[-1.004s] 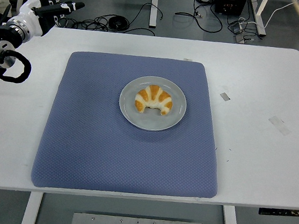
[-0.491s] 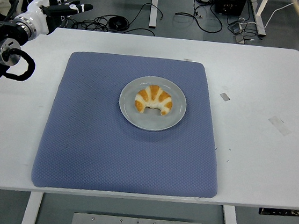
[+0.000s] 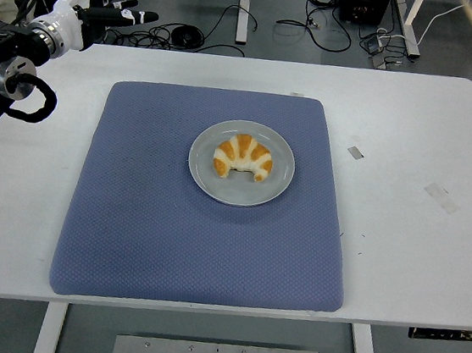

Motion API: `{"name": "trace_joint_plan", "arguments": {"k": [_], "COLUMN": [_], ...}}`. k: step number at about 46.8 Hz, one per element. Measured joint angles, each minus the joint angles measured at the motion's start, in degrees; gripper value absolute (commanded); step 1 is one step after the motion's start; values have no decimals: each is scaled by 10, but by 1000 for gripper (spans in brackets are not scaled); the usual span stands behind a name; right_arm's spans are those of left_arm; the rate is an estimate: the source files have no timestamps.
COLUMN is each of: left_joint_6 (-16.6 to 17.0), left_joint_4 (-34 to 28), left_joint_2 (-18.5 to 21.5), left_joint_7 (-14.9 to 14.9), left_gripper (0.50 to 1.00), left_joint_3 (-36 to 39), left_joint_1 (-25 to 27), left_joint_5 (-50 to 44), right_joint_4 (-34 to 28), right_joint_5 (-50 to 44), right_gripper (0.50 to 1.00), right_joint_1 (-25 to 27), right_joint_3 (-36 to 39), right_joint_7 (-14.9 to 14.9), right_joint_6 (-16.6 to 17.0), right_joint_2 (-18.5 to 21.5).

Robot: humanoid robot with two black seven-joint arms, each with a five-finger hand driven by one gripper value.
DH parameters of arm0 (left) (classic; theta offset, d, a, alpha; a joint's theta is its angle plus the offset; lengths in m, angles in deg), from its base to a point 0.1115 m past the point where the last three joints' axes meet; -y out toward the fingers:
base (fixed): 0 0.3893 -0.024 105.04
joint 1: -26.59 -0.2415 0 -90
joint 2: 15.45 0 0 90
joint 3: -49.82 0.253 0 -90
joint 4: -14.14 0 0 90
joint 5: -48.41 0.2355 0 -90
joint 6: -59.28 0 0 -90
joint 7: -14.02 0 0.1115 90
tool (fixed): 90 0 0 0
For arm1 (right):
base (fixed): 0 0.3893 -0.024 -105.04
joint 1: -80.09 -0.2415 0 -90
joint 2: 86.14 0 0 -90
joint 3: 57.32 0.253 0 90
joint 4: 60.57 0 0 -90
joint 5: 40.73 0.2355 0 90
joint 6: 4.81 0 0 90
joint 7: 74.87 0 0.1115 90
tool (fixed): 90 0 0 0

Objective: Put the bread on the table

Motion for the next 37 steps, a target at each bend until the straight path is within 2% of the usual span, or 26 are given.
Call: {"name": "trace_joint_plan", "arguments": {"k": [8,18,29,37], "left_joint_6": [-13,-89,-95,-95], "left_joint_4": [0,0,-1,-19], "left_joint_2": [-9,-12,-36,-55], "left_joint_7": [1,3,7,10], "left_gripper": [981,981,981,981], "left_joint_3": [2,5,22,97], "left_joint_1": [5,28,37,66], "left_joint_5": [58,105,188,204], "right_joint_4": [0,0,0,0], "right_joint_5": [0,0,0,0], "right_gripper": [1000,1000,1000,1000], "right_joint_1": [0,0,0,0], "right_joint_3": [0,0,0,0], "right_joint_7": [0,0,0,0], "right_joint_6": [0,0,0,0], "right_joint_2": [0,0,0,0]}}
